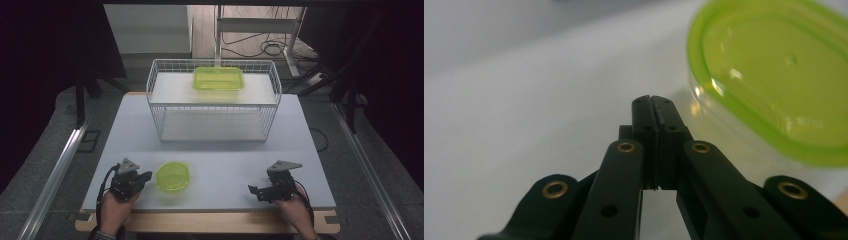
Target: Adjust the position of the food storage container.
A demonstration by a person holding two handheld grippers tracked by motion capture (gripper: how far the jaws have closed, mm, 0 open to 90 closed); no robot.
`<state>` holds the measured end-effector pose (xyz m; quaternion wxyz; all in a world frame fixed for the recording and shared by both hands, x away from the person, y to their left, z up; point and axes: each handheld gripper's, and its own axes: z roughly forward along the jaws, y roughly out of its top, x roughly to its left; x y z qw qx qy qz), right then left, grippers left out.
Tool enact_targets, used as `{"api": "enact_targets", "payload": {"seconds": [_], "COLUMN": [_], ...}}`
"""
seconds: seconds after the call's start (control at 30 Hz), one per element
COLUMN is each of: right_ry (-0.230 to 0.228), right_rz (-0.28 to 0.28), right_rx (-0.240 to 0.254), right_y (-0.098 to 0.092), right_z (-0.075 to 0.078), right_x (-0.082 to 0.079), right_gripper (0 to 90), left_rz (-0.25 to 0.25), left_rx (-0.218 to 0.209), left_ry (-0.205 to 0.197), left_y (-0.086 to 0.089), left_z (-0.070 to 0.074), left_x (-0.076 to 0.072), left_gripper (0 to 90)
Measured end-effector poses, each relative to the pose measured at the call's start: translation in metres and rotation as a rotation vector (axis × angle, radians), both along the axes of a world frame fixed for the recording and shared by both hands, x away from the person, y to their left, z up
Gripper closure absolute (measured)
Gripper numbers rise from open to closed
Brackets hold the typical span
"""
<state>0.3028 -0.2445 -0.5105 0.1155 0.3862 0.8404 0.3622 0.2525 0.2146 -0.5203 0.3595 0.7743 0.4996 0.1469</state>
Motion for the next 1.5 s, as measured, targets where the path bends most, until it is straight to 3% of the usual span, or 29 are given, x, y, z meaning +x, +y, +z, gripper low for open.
{"api": "enact_targets", "payload": {"seconds": [0.2,0.93,1.17,1.33,1.5], "right_ry": [0.001,0.004,0.006,0.004,0.004], "right_rz": [0.002,0.016,0.019,0.018,0.021], "right_rx": [-0.003,-0.013,-0.013,-0.009,-0.006], "right_y": [0.001,0.004,0.004,0.004,0.003], "right_z": [0.0,-0.004,-0.004,-0.004,-0.003], "right_x": [0.0,0.0,0.0,0.0,0.0], "right_gripper": [6.1,6.1,6.1,6.1,6.1], "left_rz": [-0.075,-0.287,-0.342,-0.338,-0.29], "left_rx": [0.022,-0.047,-0.048,-0.028,-0.033], "left_ry": [0.023,0.038,0.028,0.015,-0.038], "left_y": [-0.018,-0.093,-0.115,-0.113,-0.1], "left_z": [-0.004,-0.008,-0.009,-0.008,-0.001], "left_x": [0.003,0.02,0.023,0.02,0.013], "left_gripper": [89.3,89.2,88.8,85.3,70.4]}}
